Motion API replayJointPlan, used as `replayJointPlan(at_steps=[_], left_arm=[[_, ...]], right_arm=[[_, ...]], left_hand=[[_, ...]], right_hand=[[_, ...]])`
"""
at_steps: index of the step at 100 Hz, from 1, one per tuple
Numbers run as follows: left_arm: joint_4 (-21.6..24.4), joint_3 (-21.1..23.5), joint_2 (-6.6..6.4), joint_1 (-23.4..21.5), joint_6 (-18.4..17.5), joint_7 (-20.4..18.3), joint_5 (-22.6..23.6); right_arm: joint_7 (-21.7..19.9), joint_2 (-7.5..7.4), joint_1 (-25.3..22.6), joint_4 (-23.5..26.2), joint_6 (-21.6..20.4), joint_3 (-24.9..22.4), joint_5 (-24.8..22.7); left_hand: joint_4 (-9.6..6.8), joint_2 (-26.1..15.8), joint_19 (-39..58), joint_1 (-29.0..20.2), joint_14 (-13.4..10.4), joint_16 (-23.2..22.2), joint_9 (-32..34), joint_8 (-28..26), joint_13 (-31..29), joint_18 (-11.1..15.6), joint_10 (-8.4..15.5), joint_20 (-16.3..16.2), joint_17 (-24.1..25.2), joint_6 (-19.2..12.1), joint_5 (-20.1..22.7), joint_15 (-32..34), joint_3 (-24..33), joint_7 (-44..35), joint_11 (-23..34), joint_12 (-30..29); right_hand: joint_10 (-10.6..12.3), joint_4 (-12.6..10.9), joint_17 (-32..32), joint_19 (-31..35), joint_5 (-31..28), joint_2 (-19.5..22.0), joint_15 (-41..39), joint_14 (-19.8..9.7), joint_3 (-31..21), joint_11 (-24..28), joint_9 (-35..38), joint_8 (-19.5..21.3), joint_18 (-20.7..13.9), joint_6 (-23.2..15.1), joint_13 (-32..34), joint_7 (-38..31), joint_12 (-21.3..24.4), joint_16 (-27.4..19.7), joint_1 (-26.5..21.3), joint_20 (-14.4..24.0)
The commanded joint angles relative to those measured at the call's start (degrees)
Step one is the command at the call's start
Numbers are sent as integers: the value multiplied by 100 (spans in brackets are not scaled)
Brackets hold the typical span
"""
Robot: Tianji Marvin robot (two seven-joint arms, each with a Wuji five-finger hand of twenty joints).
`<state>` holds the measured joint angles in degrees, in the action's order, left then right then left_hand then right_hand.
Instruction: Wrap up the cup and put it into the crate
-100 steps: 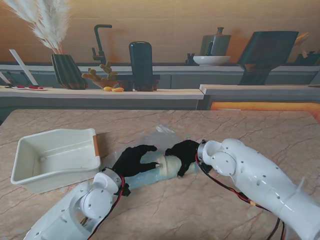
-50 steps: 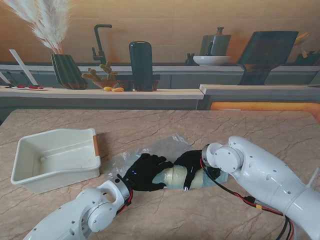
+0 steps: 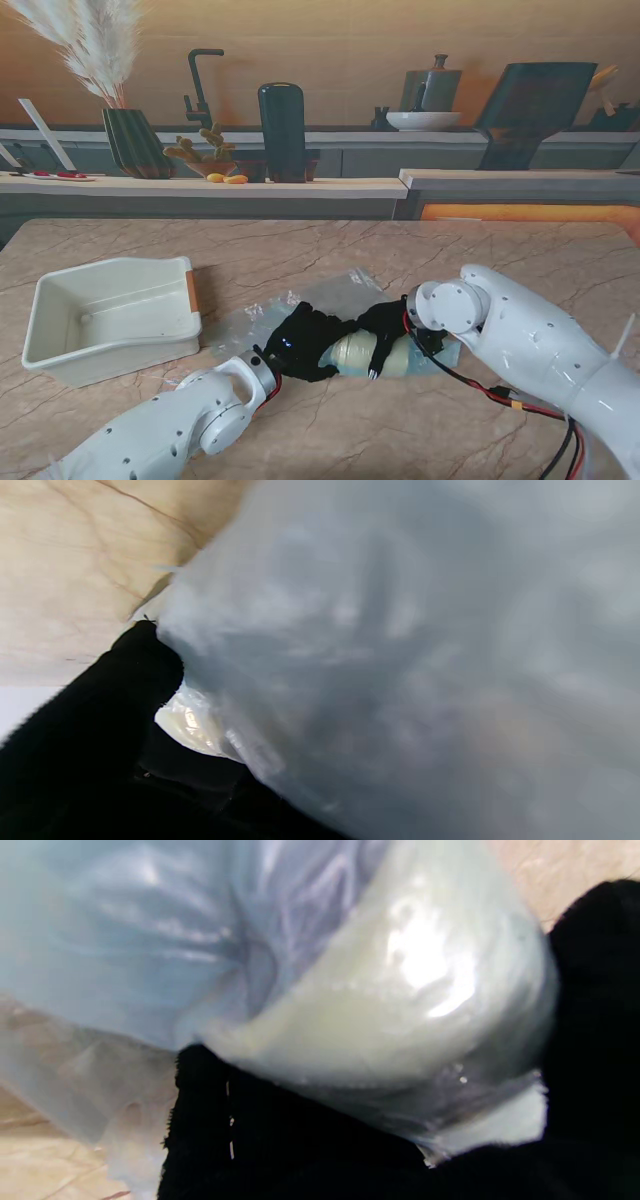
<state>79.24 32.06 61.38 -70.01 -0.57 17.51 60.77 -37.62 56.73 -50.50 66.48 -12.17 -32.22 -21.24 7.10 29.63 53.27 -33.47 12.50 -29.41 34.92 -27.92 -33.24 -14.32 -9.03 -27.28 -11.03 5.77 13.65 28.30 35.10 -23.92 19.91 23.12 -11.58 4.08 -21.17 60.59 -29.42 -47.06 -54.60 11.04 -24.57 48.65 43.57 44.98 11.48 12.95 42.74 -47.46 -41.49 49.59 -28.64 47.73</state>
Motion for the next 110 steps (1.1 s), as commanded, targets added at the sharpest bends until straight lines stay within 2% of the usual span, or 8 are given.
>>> replayJointPlan(at_steps=[1,5,13,21,40,61,85,110], left_arm=[[-164,78,38,-120,29,-413,-24],[-197,89,38,-113,42,-473,-70],[-250,132,36,-117,61,-604,-172],[-340,154,54,-102,60,-664,-304],[-450,192,109,-70,146,-967,-730],[-508,384,219,-127,306,-1234,-1403],[-433,626,295,-211,549,-1622,-2143],[-516,805,460,-166,775,-1980,-3364]], right_arm=[[-48,-44,-310,19,9,-161,-199],[-59,-63,-437,116,17,-358,-303],[-155,-123,-739,403,59,-802,-577],[-126,-149,-1103,690,9,-1307,-920],[627,-56,-2113,1338,-305,-2555,-1654],[2319,147,-3075,1833,-1082,-3503,-2556],[4036,212,-3664,2066,-1630,-3784,-4015],[4930,123,-3757,2018,-466,-3229,-5151]], left_hand=[[-223,-240,497,-420,84,-203,861,-435,-545,-19,95,-240,-299,-273,1432,483,700,-1789,774,204],[-219,-250,633,-423,92,-226,1061,-455,-749,-8,98,-284,-468,-302,1594,615,717,-1885,843,218],[108,-31,843,-624,105,-168,1389,-355,-1010,-16,121,-318,-698,-421,1852,843,592,-2140,931,222],[291,131,916,-799,85,-129,1585,-260,-1174,2,152,-311,-852,-584,2019,928,447,-2391,971,228],[407,63,945,-967,102,-47,1696,-39,-1257,14,131,-285,-929,-652,2209,903,148,-2599,904,180],[317,-231,758,-1193,218,26,1639,170,-1147,-45,8,-168,-888,-605,2302,776,-419,-2601,740,114],[216,-570,603,-1292,318,56,1512,215,-958,-90,-106,-123,-721,-534,2419,627,-895,-2373,540,63],[60,-726,330,-1650,432,61,1258,117,-645,-101,-244,-52,-453,-448,2518,429,-1387,-2052,318,24]], right_hand=[[87,-812,235,-444,-334,1325,176,-473,-2971,-304,-345,-1063,-120,-2278,-50,-597,228,-49,-1502,109],[102,-794,364,-706,-150,1354,448,-466,-2620,-429,-510,-1189,-20,-2222,-172,-567,396,-243,-1377,21],[110,-773,598,-1331,86,1784,1118,-437,-1572,-801,-837,-1163,131,-1977,-442,48,833,-598,-899,-144],[101,-880,821,-1991,132,2122,1927,-414,-923,-1340,-1135,-529,273,-1733,-669,1064,1153,-999,-307,-250],[53,-427,1170,-2887,711,2180,3459,-293,-854,-2289,-1657,-715,447,-1512,-1111,1878,1724,-1729,613,-351],[61,-383,1136,-3076,977,1975,4017,-306,-968,-2441,-1988,-804,395,-1491,-1263,2043,1842,-2030,704,-278],[62,-405,1006,-3129,1307,1728,3937,-360,-1154,-2097,-2208,-837,342,-1441,-1221,1859,1846,-2050,664,-252],[-209,-546,1098,-3171,1528,1476,3738,-154,-1204,-1813,-2615,-1043,507,-1011,-1558,1950,1919,-2121,377,-352]])
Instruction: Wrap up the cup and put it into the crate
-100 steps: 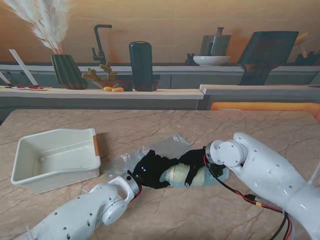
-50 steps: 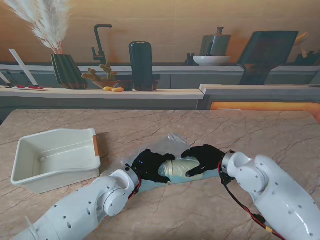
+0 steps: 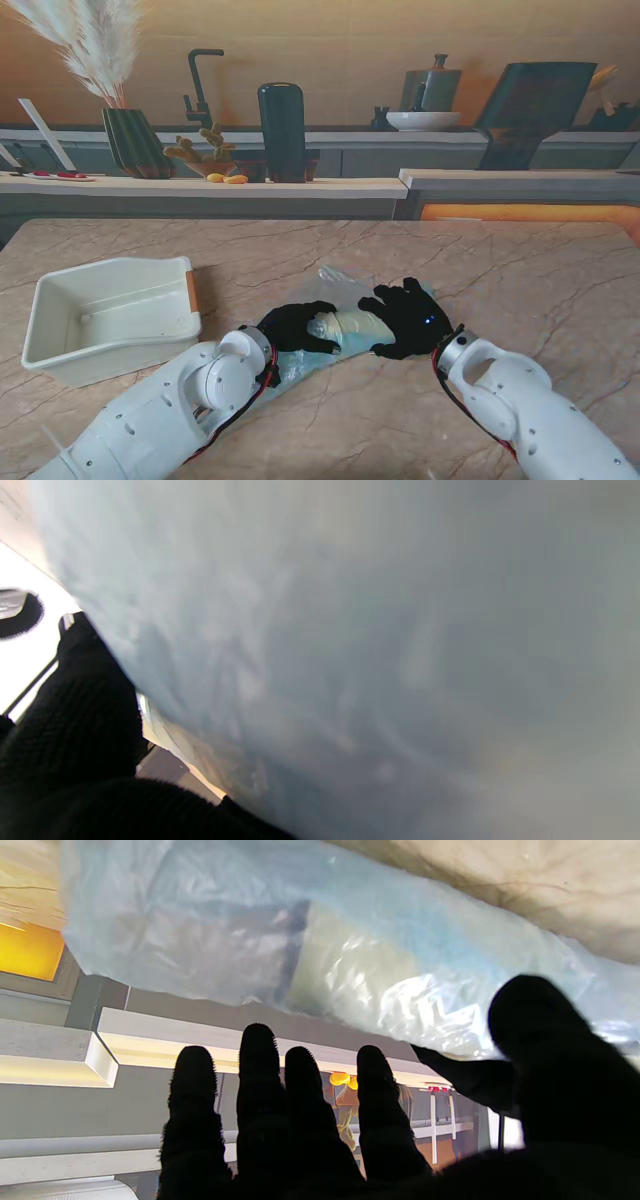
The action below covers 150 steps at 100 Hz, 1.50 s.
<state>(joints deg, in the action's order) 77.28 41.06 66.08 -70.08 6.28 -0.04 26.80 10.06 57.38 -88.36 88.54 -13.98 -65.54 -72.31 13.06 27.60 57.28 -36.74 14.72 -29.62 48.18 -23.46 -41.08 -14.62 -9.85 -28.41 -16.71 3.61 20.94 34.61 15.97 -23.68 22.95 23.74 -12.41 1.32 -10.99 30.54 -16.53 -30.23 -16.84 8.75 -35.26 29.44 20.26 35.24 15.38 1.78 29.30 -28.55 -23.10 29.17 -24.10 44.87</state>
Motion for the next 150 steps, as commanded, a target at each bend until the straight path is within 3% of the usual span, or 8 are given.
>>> replayJointPlan(at_steps=[1,29,60,75,87,118,148,150], left_arm=[[-325,-92,-9,-149,87,-254,-7],[-432,-219,-78,191,-43,-976,-519],[-115,128,-128,70,200,-1227,-835],[314,642,-138,-325,22,-763,-425],[784,1088,-156,-748,-304,-295,92],[1518,1524,-325,-1489,-1455,552,1945],[1233,771,-508,-1200,-1428,566,3025],[1175,686,-511,-1143,-1376,581,3065]], right_arm=[[192,55,49,-214,-248,139,-64],[-170,5,685,-649,98,847,-102],[-449,35,2080,-1854,35,2417,725],[-914,91,2303,-1971,32,2547,1194],[-1564,100,2415,-1909,12,2519,1583],[-3528,27,3096,-1847,468,3038,3123],[-4258,124,3942,-2440,864,3949,4602],[-4287,134,3989,-2483,867,4004,4675]], left_hand=[[-540,-534,-87,-1332,211,86,-91,-327,170,-67,-167,67,143,-234,1789,-218,521,-2070,3,-42],[-700,-923,-502,-1810,145,141,-307,-301,407,28,-102,237,338,-398,1948,-517,-395,-1897,-219,-100],[-1041,-1653,-917,-1175,247,183,-1161,-266,1074,-2,-243,386,852,154,1085,-929,-1457,-263,-668,-218],[-1070,-1608,-1051,-1055,267,203,-1601,-147,1315,-48,-252,443,981,222,598,-1086,-1624,150,-830,-260],[-1081,-1603,-1152,-1032,238,233,-1841,-89,1456,-36,-250,490,1052,191,394,-1201,-1646,335,-923,-296],[-1093,-1324,-1655,-1130,68,448,-2214,-76,1855,-66,-195,711,1172,103,267,-1698,-1593,408,-1068,-391],[-1122,-1104,-1937,-1203,-145,551,-2515,-76,2076,-115,1,685,1270,63,-26,-1956,-1418,422,-1115,-430],[-1032,-783,-2014,-527,-157,541,-2524,-48,2048,-115,38,421,1259,62,-103,-1960,-27,291,-1053,-460]], right_hand=[[-132,-273,91,-168,263,-221,-44,76,-140,129,-315,-78,120,117,-247,70,85,-91,-78,-74],[-129,-372,180,-155,910,-301,-160,34,-259,338,-564,-108,91,25,-392,175,145,-163,-549,-132],[206,-1854,-419,1417,-527,896,-2306,-423,-2363,1737,250,224,-389,-442,312,-1739,-528,723,-2024,-90],[332,-1098,-599,2858,-1519,9,-3053,-228,-3555,2057,1148,279,-739,-821,916,-2340,-813,1346,-2401,56],[313,-31,-619,3560,-2284,-773,-3596,-48,-4205,2161,1785,408,-732,-1026,1242,-2521,-1077,1580,-2800,-274],[184,271,-565,3956,-2692,-977,-4008,156,-4038,2163,2200,552,-682,-985,1354,-2500,-1370,1892,-3101,-328],[219,328,-409,3738,-2763,-899,-3913,143,-3789,2038,2267,928,-718,-1065,1182,-2465,-1568,2061,-3223,-206],[224,333,-391,3715,-2769,-897,-3904,141,-3780,2034,2268,942,-721,-1069,1168,-2465,-1571,2064,-3227,-206]])
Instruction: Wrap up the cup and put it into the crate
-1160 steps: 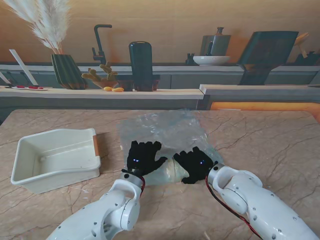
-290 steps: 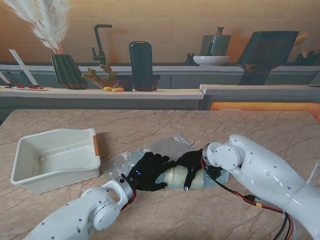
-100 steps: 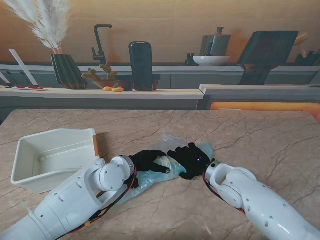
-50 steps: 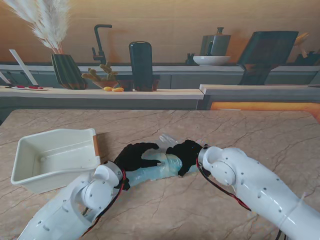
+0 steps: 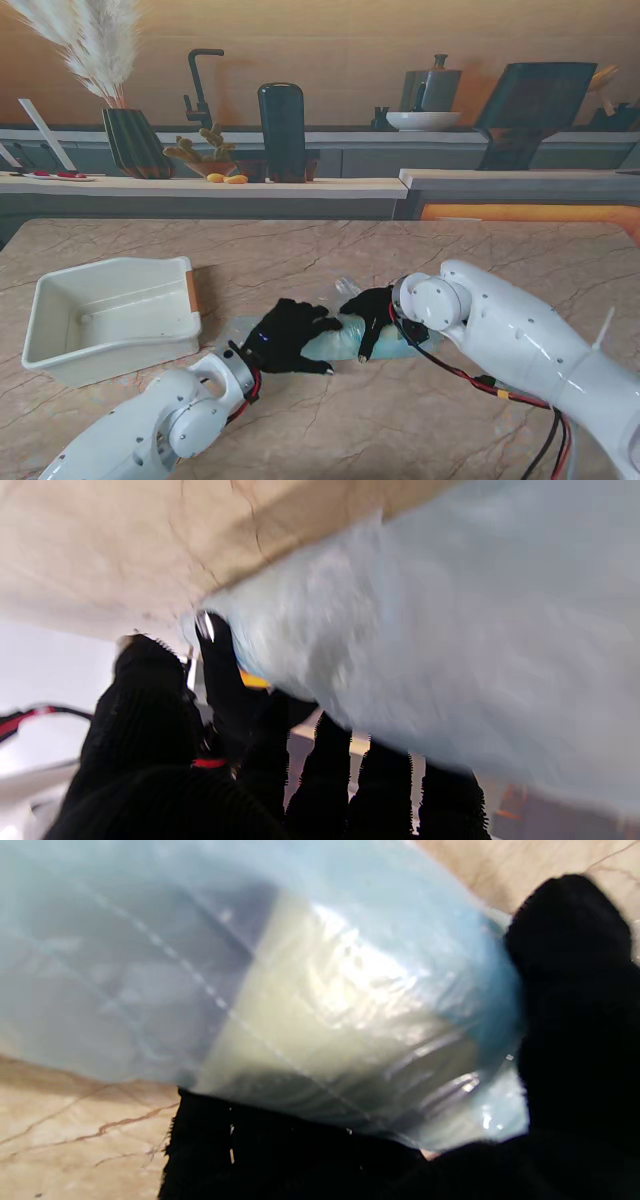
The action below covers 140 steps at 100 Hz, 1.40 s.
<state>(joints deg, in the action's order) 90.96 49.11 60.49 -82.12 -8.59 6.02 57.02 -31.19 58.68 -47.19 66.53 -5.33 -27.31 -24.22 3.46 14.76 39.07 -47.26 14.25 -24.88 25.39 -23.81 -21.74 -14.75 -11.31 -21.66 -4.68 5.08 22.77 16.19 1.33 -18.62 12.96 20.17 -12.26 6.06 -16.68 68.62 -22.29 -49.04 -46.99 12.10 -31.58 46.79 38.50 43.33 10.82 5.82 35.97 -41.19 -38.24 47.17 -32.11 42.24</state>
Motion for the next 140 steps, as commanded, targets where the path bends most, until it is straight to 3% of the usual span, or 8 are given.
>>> replayJointPlan(at_steps=[1,31,39,50,60,84,123,140], left_arm=[[-225,-161,47,91,135,-15,61],[-991,-986,80,778,725,-22,11],[-1139,-1088,117,866,853,-29,-156],[-1321,-1179,188,975,961,-121,-546],[-1453,-1208,254,1057,995,-243,-939],[-1746,-1269,370,1379,868,-749,-1928],[-1824,-1213,469,1652,1468,-1638,-3337],[-1833,-1249,409,1885,1819,-2425,-4089]], right_arm=[[-178,9,-104,-303,2,210,-98],[-703,18,311,-543,-13,712,612],[-768,-44,210,-436,8,532,570],[-742,-133,-205,-179,-65,-148,278],[-621,-190,-733,159,-224,-950,-160],[625,-70,-2060,921,-757,-2631,-1118],[2885,54,-3467,1781,-1801,-3826,-3139],[3494,-12,-3853,2024,-1489,-3897,-4176]], left_hand=[[-34,597,-195,698,-108,68,-241,-2,103,-109,209,-261,41,-86,-293,-110,1838,-192,-64,-83],[84,1010,621,872,-291,-18,753,-58,-789,-204,497,-459,-309,-244,-154,330,3240,-826,460,-128],[106,1049,891,842,-299,-60,1192,-172,-1095,-198,539,-485,-431,-221,171,522,3441,-1113,622,-68],[139,1033,1233,775,-262,-131,1780,-357,-1508,-194,565,-554,-640,-297,700,828,3652,-1550,831,26],[311,1090,1401,556,-211,-167,2083,-505,-1694,-214,569,-584,-710,-390,1002,1043,3636,-1889,916,85],[613,1219,1451,-165,-220,-190,2212,-505,-1777,-228,591,-557,-773,-584,1178,1126,3136,-2255,911,117],[451,1006,1373,-678,-106,-206,2203,-382,-1674,-211,445,-516,-667,-553,1245,1084,2405,-2369,821,130],[292,791,1255,-1000,-81,-155,2149,-413,-1561,-160,350,-462,-564,-511,1289,982,1887,-2171,717,102]], right_hand=[[224,-139,180,-99,-2195,987,-878,-196,-4142,300,448,137,-265,-1485,485,-1202,-59,261,-2425,58],[346,-390,313,-1288,-1868,1246,-228,-371,-3687,-157,265,307,-248,-1582,228,-903,-200,326,-2237,567],[337,-1201,502,-2101,-1015,1902,511,-670,-2225,-697,-197,-420,-13,-1509,-96,-549,166,-215,-1395,417],[283,-1224,792,-3246,-320,2018,1978,-643,-666,-1602,-860,-582,309,-1120,-443,476,1147,-1315,-399,98],[233,-842,956,-3794,124,1855,2951,-514,-348,-2117,-1327,-606,417,-919,-711,988,1449,-1749,288,80],[156,-582,1069,-4158,544,1795,3739,-362,-334,-2485,-1805,-621,448,-753,-1041,1313,1672,-2160,921,194],[116,-544,792,-4146,707,1721,3499,-394,-483,-2159,-1851,-663,452,-727,-723,1256,1651,-2076,1059,282],[-1,-597,715,-4143,874,1667,3382,-358,-562,-1975,-2038,-789,512,-529,-811,1326,1677,-2063,827,256]])
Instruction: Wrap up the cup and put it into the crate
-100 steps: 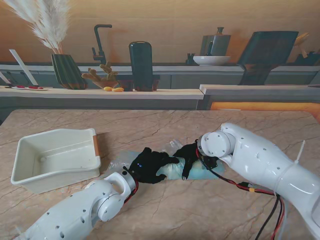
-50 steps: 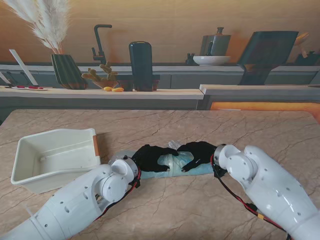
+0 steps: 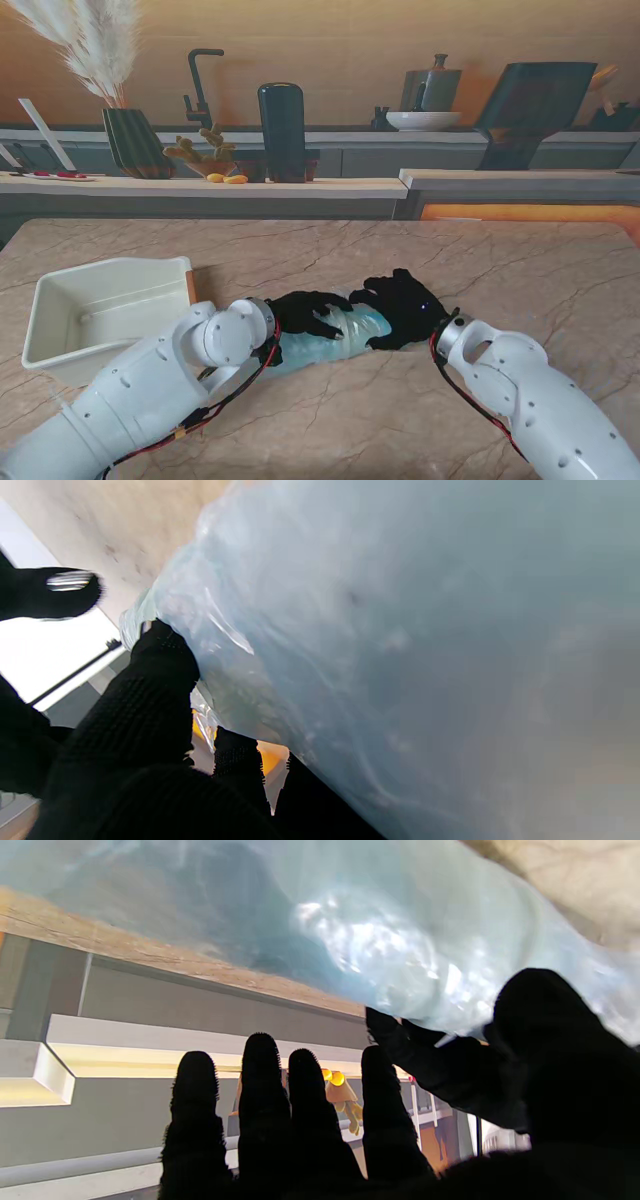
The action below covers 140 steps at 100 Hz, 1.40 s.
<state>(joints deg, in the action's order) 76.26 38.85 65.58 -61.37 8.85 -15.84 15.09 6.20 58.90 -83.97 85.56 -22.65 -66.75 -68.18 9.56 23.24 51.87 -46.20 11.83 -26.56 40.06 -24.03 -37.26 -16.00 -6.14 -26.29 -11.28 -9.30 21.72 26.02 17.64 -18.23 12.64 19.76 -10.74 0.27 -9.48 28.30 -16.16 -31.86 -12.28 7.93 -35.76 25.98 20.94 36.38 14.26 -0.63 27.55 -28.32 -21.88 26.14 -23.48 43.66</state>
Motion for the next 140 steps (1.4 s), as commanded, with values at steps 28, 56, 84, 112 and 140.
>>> replayJointPlan(at_steps=[28,56,84,112,140], left_arm=[[-516,-379,-124,60,248,-634,-210],[-522,-401,-123,25,480,-487,55],[-636,-499,-89,59,604,-362,194],[-391,-157,-136,-120,733,-369,169],[749,1140,-168,-1080,232,267,346]], right_arm=[[-207,-108,3,-179,806,544,-170],[577,-72,-78,-340,958,646,-237],[680,-158,-164,-325,809,635,-601],[362,-180,730,-1043,999,1625,-309],[-1006,-115,1268,-1248,950,2025,722]], left_hand=[[-409,-305,-161,-1216,185,44,600,-336,99,27,-289,68,155,1278,1484,-103,-129,-1863,647,122],[-464,-599,-117,-1336,260,31,577,-378,169,25,-382,45,182,1414,1647,-80,-458,-1577,637,120],[-469,-700,-74,-1462,283,37,544,-349,225,19,-394,21,202,1444,1657,-53,-528,-1558,642,111],[-587,-1288,-242,-1194,423,26,38,-394,634,61,-511,93,438,1530,1369,-193,-1180,-883,456,58],[-731,-1587,-556,-628,435,101,-853,-63,1151,51,-577,170,662,1429,500,-562,-1783,-103,3,-58]], right_hand=[[-251,-30,45,-100,359,-130,-226,119,-123,247,-470,-196,210,346,-42,140,86,33,-105,92],[-336,-77,-194,285,80,162,-1083,60,-115,847,-285,-114,183,340,123,-132,-11,347,92,97],[-273,-58,-168,440,27,-85,-1350,24,-235,962,-213,-72,196,170,140,-302,-65,420,123,50],[-97,-627,-698,1966,-1449,229,-3112,-165,-1817,2049,826,-710,-135,-243,868,-1776,-676,1138,-1919,-231],[-26,20,-1038,3677,-2776,-436,-4223,148,-3456,2380,2371,-336,-499,-598,1859,-2437,-1057,1777,-2622,71]])
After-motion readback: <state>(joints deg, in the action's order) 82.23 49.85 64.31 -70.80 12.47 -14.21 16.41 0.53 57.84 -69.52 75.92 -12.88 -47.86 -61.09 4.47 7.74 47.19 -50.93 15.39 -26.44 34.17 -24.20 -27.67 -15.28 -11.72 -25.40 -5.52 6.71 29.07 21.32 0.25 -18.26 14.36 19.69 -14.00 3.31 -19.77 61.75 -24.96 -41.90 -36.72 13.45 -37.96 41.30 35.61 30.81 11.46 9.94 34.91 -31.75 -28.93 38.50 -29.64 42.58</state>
